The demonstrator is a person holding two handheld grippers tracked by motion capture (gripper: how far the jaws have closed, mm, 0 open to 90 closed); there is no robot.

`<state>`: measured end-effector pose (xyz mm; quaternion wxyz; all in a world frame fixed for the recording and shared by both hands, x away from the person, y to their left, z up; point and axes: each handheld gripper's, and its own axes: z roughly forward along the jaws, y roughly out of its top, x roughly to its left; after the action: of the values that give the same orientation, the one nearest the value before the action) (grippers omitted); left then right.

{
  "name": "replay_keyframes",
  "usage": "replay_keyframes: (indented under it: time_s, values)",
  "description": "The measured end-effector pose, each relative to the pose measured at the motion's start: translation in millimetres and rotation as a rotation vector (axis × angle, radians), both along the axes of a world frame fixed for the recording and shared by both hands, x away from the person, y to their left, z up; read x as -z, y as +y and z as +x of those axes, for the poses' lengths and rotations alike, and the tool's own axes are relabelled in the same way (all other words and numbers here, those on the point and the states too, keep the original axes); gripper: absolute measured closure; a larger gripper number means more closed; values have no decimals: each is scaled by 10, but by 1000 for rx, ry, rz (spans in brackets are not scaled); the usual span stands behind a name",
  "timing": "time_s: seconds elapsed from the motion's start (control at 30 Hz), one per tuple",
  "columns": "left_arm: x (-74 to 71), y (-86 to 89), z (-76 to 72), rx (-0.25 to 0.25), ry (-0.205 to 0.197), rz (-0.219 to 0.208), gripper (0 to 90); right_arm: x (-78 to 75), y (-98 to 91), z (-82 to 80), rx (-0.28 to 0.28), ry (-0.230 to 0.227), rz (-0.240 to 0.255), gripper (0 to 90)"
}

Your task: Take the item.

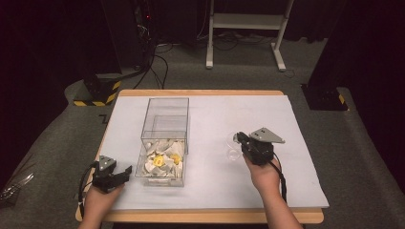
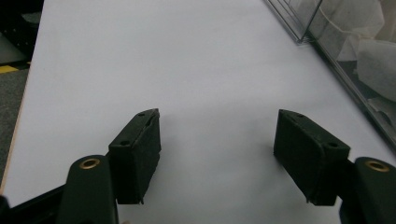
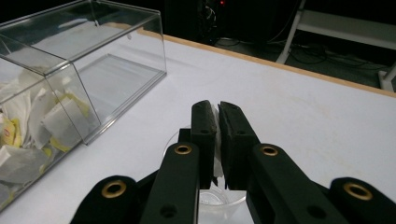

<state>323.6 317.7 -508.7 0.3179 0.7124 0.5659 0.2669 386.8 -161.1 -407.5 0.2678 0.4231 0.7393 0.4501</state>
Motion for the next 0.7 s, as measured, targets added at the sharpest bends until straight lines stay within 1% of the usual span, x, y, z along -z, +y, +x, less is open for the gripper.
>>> replay_keyframes:
  time_s: [0.53, 0.63, 0.7]
  values:
    - [-1, 1, 0, 2, 2, 0, 320, 193, 19, 89, 12, 48, -25, 849]
    - [-1, 2, 0, 2, 2, -1, 319, 214, 30, 106, 18, 53, -24, 832]
    - [-1, 2, 0, 2, 2, -1, 319, 215, 33, 113, 19, 53, -23, 800]
